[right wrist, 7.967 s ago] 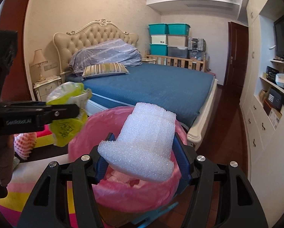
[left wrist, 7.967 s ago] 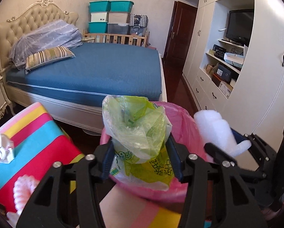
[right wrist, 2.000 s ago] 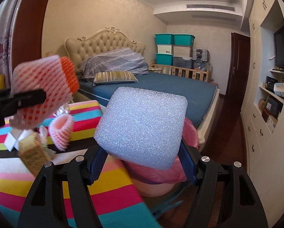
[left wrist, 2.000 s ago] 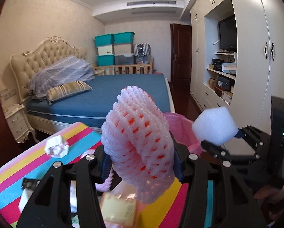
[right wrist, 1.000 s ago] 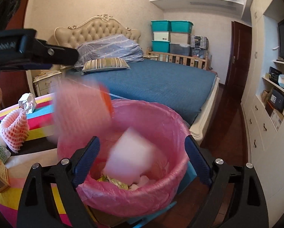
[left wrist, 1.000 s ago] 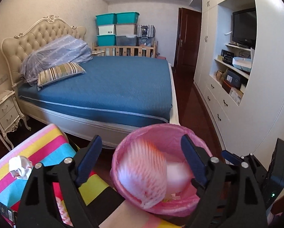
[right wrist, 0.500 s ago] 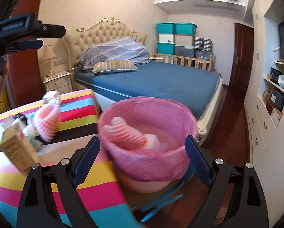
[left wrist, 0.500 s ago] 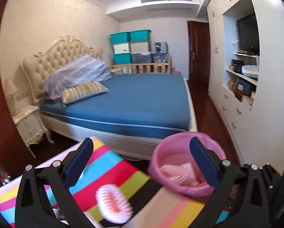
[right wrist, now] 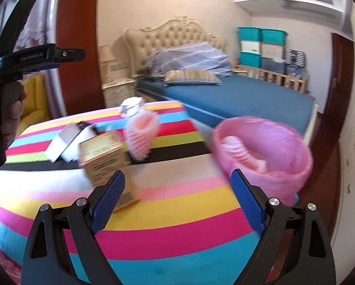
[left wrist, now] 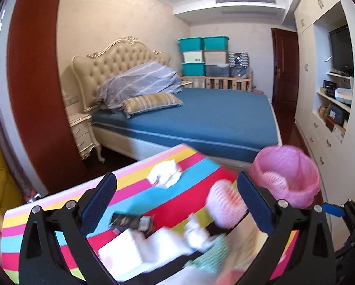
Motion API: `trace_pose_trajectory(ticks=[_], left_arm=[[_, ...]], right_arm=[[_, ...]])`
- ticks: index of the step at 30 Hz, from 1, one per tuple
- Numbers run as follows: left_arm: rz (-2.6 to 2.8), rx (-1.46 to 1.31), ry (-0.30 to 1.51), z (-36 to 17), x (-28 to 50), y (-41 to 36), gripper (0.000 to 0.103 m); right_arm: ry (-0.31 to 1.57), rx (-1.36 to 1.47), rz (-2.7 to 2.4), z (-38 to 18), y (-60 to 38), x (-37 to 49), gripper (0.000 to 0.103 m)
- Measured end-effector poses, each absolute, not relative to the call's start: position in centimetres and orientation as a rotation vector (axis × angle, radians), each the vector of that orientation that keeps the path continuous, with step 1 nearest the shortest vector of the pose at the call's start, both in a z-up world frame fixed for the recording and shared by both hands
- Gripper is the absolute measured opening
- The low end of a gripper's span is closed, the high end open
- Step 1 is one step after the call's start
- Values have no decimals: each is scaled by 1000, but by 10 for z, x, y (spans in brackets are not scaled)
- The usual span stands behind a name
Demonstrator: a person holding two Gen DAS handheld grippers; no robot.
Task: Collect trash
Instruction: 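Move both tools back over the table toward the remaining trash, then grasp the white box with the left tool while the right tool grasps the medicine box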
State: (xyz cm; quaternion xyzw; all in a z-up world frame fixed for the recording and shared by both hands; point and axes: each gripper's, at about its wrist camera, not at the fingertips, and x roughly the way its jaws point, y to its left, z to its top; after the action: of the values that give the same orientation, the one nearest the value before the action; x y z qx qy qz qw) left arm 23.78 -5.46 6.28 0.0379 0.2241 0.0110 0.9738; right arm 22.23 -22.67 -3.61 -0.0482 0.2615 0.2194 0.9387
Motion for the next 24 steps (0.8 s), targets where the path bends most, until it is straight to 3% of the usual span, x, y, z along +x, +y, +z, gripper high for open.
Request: trace_pose_trajectory(ticks=[15,24], left_arm=[[192,26,648,-20,163,52,98],[199,-57,717,-47,164,79,98]], right_arm=[[616,-161,572,-52,-175,225,85],[644,-189,589,-57,-156,240,85]])
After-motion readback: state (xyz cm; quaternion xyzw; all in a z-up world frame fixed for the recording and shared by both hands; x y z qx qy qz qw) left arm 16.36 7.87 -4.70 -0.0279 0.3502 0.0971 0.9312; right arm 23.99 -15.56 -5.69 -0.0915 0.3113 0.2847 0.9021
